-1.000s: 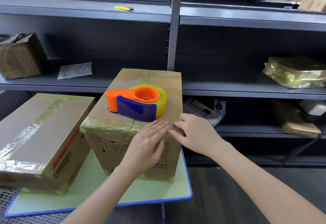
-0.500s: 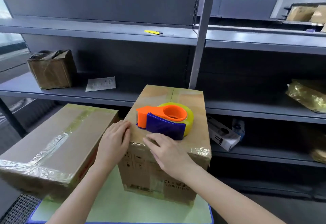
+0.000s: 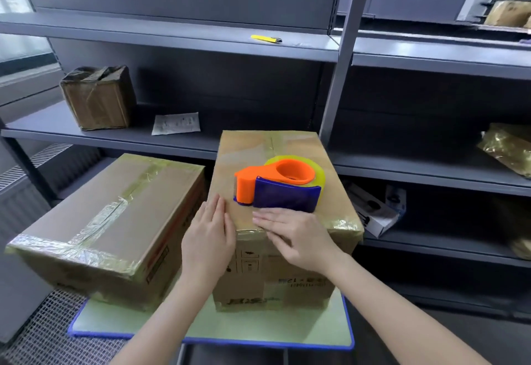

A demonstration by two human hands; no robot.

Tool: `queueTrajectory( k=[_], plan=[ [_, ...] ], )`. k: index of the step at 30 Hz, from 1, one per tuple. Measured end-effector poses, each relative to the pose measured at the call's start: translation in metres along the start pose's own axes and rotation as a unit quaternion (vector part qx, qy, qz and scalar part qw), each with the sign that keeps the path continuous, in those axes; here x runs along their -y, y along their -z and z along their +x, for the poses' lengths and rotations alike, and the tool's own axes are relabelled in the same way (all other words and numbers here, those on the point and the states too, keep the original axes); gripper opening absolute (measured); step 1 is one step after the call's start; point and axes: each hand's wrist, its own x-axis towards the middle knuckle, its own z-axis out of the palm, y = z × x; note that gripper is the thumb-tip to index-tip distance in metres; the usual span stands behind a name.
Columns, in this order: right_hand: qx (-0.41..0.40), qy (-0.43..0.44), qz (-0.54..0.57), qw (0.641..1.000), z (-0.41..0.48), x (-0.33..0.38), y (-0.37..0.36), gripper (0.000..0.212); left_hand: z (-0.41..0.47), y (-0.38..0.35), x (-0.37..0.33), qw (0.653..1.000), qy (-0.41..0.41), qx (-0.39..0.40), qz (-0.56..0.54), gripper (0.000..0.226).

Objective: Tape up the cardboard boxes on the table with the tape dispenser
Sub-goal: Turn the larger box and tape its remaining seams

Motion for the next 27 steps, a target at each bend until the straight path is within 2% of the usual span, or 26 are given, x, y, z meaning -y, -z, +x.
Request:
queueTrajectory(
  k=[2, 4, 7, 10, 12, 14, 17, 19, 21, 27],
  plan=[
    [-0.042, -0.04, 0.068, 0.996, -0.009, -0.007, 0.011, 0.029, -0.025, 0.004, -0.02, 1.0, -0.002, -0.005, 0.028, 0.05],
    [-0.087, -0.079, 0.083, 0.99, -0.017, -0.014, 0.021, 0.026, -0.051, 0.004, -0.042, 0.999, -0.035, -0.009, 0.039, 0.047],
    [-0.103, -0.1, 0.02, 0.989, -0.025, -0.014, 0.027, 0.027, -0.072, 0.009, -0.059, 0.996, -0.084, 0.002, 0.034, 0.04],
    [-0.092, -0.133, -0.058, 0.985, -0.025, 0.006, 0.023, 0.033, -0.06, 0.026, -0.051, 0.994, -0.103, -0.028, 0.026, 0.033],
    [-0.066, -0.173, -0.141, 0.973, -0.021, 0.031, 0.019, 0.042, -0.038, 0.031, -0.034, 0.992, -0.115, -0.05, 0.028, 0.031],
    [0.014, -0.249, -0.186, 0.95, -0.009, 0.061, 0.019, 0.061, -0.011, 0.028, -0.016, 0.993, -0.111, -0.044, 0.017, 0.034],
    [0.126, -0.309, -0.232, 0.914, 0.005, 0.085, 0.016, 0.074, 0.032, 0.013, 0.005, 0.994, -0.105, 0.026, -0.008, 0.048],
    [0.151, -0.311, -0.244, 0.906, 0.011, 0.091, 0.016, 0.073, 0.051, 0.003, 0.014, 0.988, -0.124, 0.092, -0.005, 0.062],
    [0.163, -0.314, -0.241, 0.904, 0.014, 0.089, 0.017, 0.067, 0.06, -0.006, 0.019, 0.985, -0.131, 0.115, -0.013, 0.076],
    [0.211, -0.296, -0.238, 0.901, 0.007, 0.078, 0.04, 0.059, 0.044, -0.014, 0.01, 0.991, -0.122, 0.06, 0.011, 0.066]
  ],
)
